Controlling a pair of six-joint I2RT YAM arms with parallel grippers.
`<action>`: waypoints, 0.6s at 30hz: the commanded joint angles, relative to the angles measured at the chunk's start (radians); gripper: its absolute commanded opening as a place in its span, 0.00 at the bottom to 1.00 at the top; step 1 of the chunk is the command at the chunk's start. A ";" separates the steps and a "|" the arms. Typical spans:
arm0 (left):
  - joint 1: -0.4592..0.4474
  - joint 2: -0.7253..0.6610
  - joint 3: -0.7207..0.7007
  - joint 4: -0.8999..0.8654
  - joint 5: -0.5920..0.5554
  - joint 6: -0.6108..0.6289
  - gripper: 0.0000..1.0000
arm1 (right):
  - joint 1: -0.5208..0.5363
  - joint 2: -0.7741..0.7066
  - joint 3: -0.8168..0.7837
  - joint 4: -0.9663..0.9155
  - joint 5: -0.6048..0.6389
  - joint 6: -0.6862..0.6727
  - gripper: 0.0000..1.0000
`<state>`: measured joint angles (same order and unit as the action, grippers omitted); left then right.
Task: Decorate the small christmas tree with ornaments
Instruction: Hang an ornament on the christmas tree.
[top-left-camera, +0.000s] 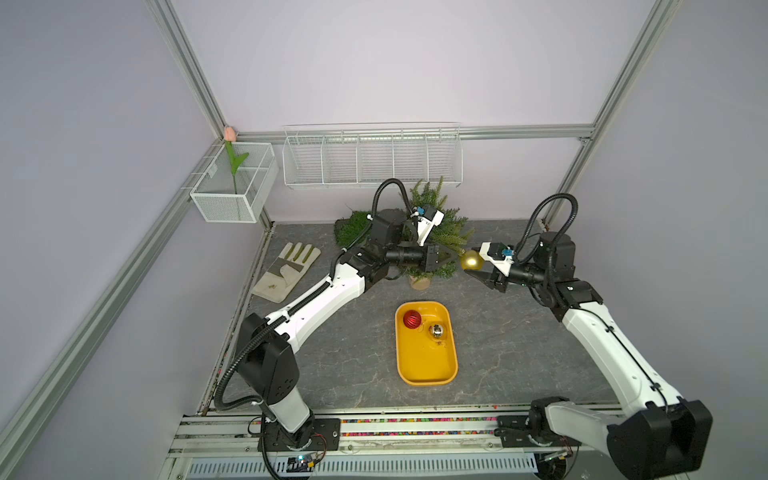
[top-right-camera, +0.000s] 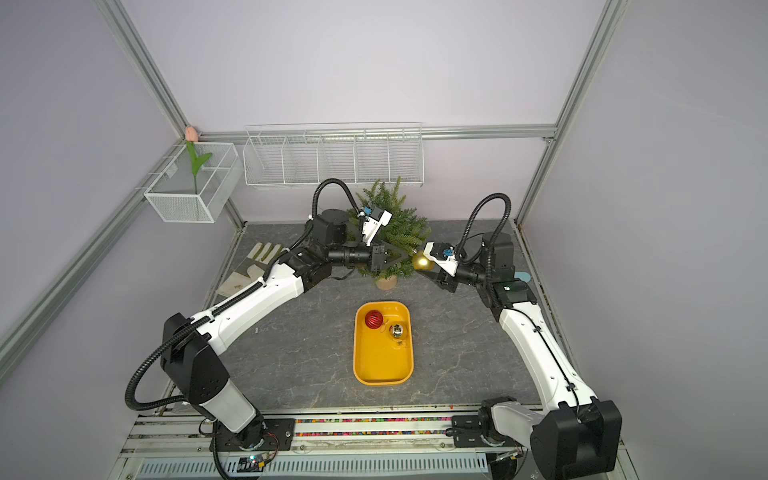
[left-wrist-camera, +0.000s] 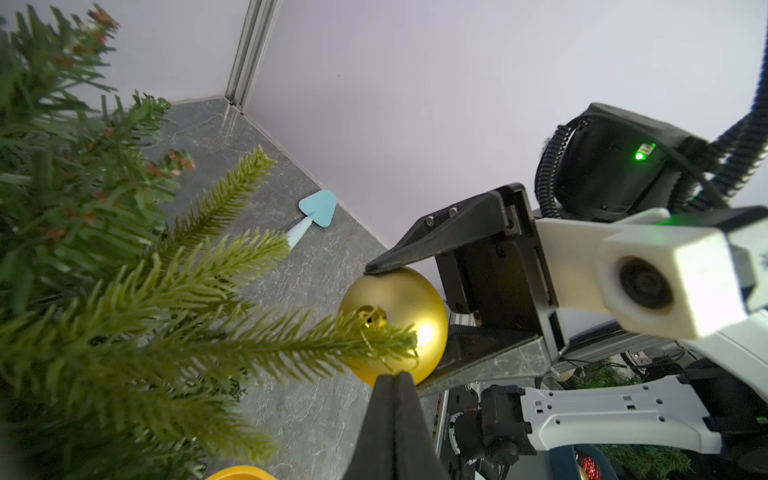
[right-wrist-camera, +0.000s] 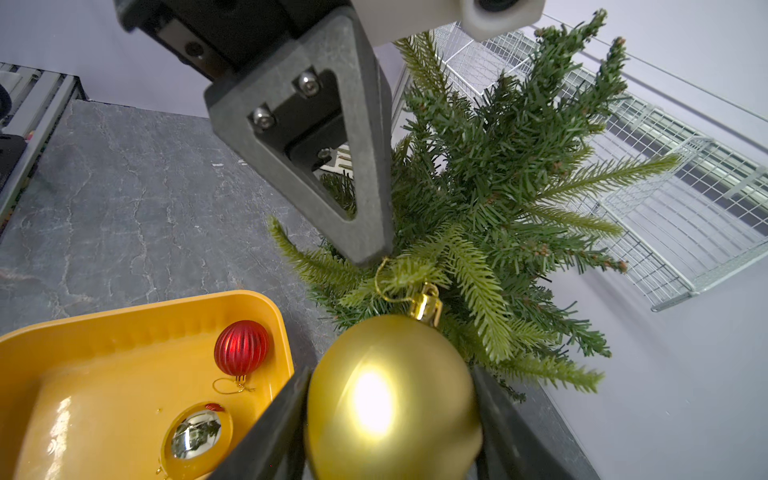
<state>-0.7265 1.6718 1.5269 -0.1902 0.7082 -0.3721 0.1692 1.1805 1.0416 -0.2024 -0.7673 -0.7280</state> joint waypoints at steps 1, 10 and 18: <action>-0.003 -0.004 0.043 -0.089 -0.001 0.062 0.00 | 0.009 -0.021 0.008 -0.024 0.021 -0.029 0.53; -0.003 -0.006 0.083 -0.219 -0.167 0.142 0.00 | 0.024 0.002 0.013 -0.030 0.075 -0.037 0.53; -0.003 -0.003 0.114 -0.216 -0.227 0.154 0.00 | 0.030 0.012 -0.004 0.012 0.099 -0.001 0.53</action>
<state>-0.7341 1.6718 1.6020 -0.3847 0.5301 -0.2409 0.1967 1.1805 1.0416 -0.2157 -0.6975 -0.7399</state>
